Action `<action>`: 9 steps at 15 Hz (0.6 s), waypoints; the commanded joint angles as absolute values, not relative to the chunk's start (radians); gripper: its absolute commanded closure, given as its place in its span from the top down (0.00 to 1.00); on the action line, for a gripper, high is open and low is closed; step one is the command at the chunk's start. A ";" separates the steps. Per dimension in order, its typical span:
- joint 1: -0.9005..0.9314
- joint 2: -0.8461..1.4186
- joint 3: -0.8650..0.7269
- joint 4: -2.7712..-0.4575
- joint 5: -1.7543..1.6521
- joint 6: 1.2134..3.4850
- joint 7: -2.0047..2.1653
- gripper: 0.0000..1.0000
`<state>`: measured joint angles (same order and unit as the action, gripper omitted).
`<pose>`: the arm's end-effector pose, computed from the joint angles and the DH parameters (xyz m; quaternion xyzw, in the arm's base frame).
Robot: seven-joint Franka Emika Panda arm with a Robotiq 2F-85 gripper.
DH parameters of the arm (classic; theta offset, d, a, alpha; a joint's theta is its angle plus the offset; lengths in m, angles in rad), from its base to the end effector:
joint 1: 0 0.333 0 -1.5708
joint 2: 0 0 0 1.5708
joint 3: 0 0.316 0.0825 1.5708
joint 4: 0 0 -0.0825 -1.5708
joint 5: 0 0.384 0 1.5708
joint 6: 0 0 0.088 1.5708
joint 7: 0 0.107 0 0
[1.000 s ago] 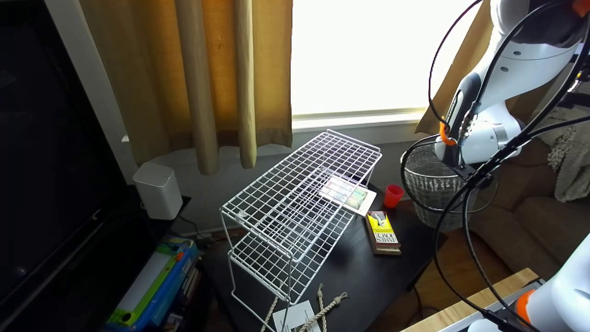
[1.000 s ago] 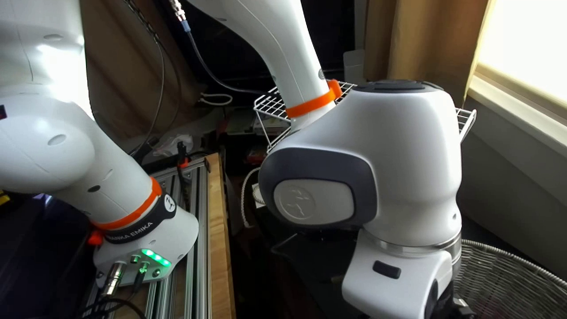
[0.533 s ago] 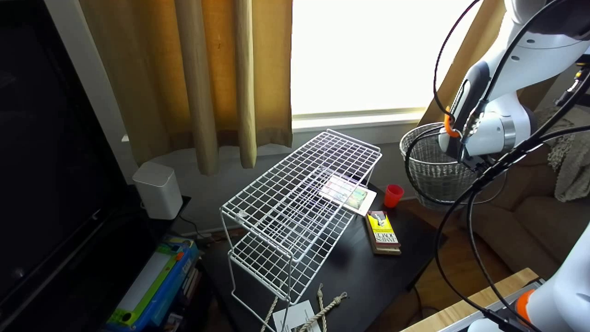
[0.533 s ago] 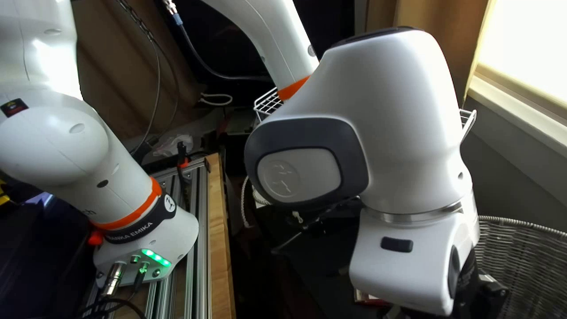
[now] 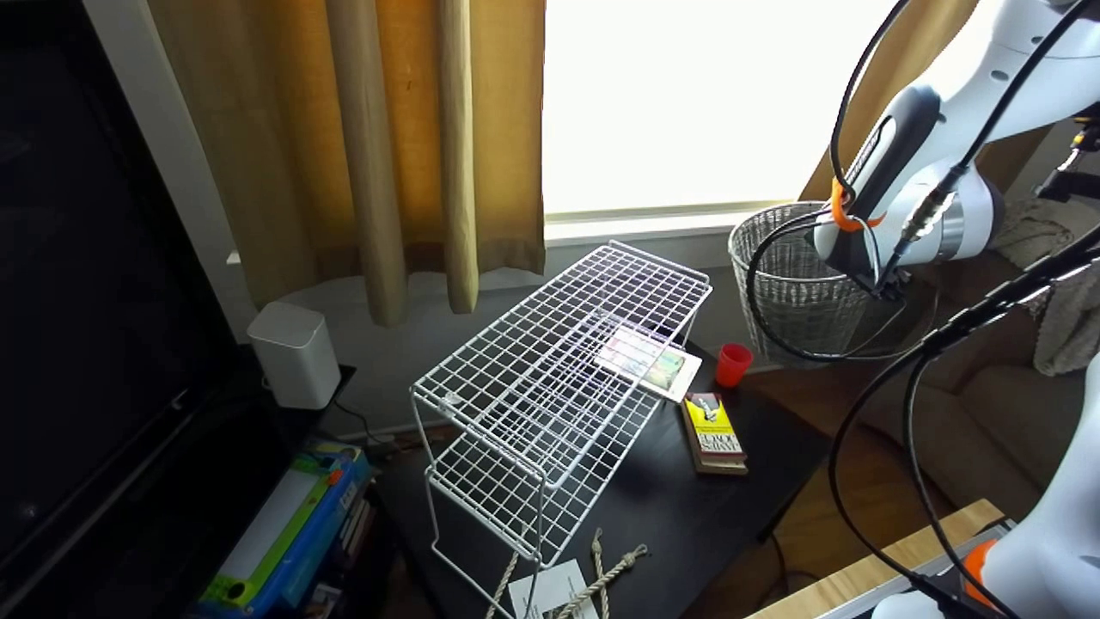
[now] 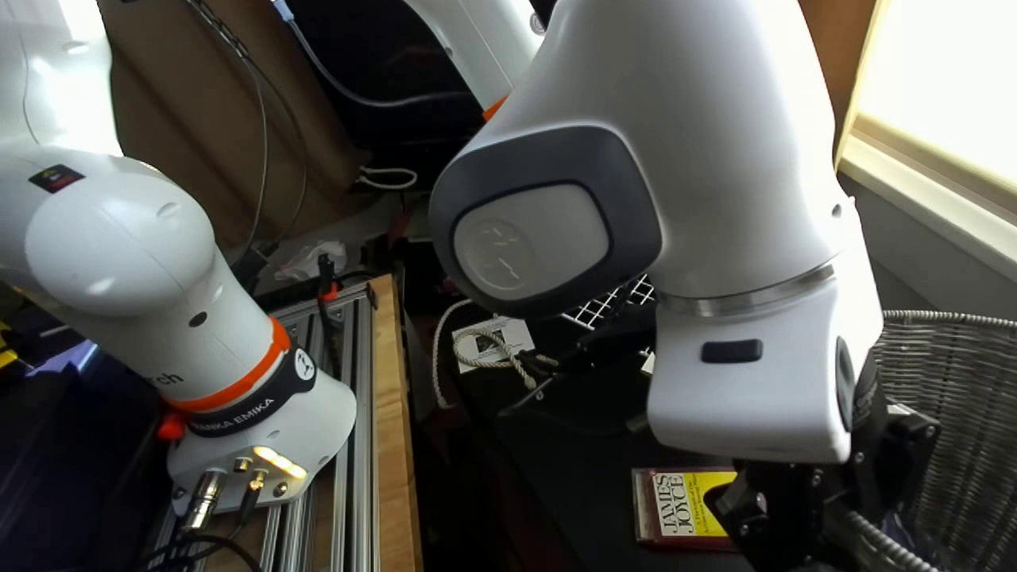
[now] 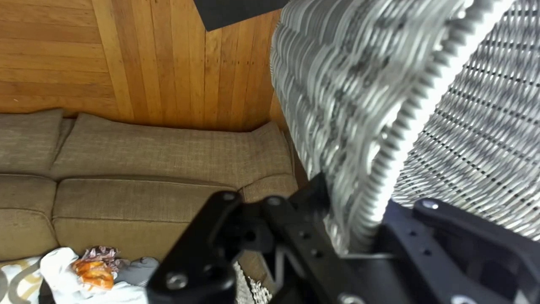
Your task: Pick up the basket from the table top and put it on the top wire mesh rack of the shoe rack
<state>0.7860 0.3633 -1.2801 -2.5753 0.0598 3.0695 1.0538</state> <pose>0.4155 -0.2451 0.2698 0.7017 -0.6663 0.2318 0.0998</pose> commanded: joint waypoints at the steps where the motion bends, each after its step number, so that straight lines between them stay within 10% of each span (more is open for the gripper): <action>1: 0.855 0.254 -1.361 -2.572 0.043 3.082 1.009 0.03; 9: 1.040 0.217 -1.535 -2.540 0.044 3.053 0.940 0.03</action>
